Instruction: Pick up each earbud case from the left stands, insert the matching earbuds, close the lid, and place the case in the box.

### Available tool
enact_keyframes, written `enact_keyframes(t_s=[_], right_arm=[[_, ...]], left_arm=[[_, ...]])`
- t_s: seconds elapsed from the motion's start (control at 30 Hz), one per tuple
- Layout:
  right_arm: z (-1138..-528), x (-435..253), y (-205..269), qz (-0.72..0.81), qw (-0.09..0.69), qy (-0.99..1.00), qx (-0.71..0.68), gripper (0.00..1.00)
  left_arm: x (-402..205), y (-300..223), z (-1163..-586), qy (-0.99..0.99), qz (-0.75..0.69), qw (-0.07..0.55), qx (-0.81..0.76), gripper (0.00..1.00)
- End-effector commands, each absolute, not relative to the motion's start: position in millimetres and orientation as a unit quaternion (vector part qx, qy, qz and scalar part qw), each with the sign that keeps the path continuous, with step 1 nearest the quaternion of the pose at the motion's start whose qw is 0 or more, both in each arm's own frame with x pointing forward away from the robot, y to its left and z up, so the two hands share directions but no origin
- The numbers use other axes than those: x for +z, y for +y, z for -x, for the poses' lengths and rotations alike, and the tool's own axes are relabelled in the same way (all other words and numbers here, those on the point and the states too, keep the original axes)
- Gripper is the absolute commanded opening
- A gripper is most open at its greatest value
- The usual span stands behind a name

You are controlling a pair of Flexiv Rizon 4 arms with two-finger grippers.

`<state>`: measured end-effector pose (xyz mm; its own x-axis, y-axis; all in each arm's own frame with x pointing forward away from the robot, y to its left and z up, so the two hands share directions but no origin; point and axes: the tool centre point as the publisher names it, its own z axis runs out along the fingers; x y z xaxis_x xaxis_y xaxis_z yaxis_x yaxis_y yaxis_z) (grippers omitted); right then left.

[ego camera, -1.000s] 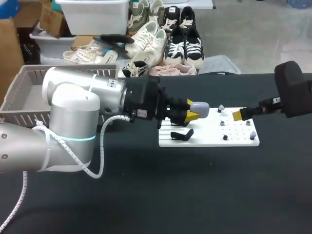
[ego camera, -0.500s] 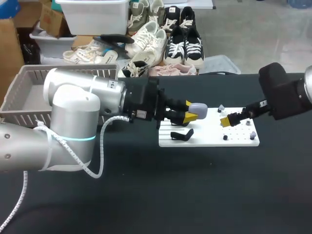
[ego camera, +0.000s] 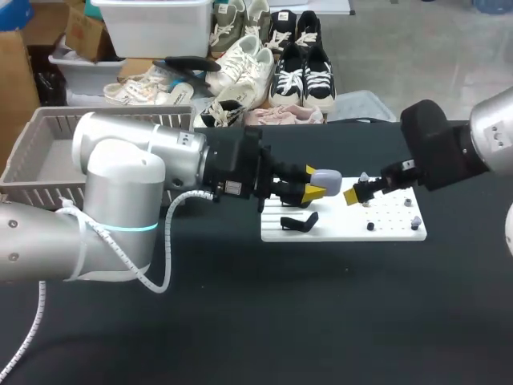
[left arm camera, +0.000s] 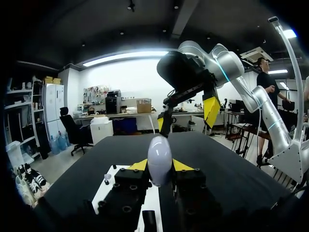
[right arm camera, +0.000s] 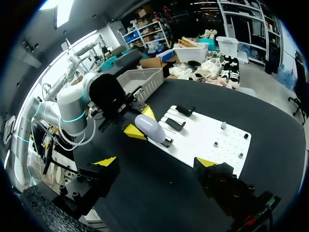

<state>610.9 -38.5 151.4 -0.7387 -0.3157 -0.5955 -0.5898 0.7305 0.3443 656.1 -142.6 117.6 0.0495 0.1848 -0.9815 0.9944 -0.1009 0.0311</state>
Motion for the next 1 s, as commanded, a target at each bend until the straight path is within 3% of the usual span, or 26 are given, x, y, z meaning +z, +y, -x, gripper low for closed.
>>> enact_keyframes(t_s=[0.03,1.0], right_arm=[[-619,148,-31,0.251,0.253,0.897,0.261,1.0],[-652,127,-21,0.238,0.23,0.91,0.251,1.0]], left_arm=[[117,-143,-658,0.509,-0.579,0.435,-0.465,0.0],[117,-143,-658,0.509,-0.579,0.435,-0.465,0.0]])
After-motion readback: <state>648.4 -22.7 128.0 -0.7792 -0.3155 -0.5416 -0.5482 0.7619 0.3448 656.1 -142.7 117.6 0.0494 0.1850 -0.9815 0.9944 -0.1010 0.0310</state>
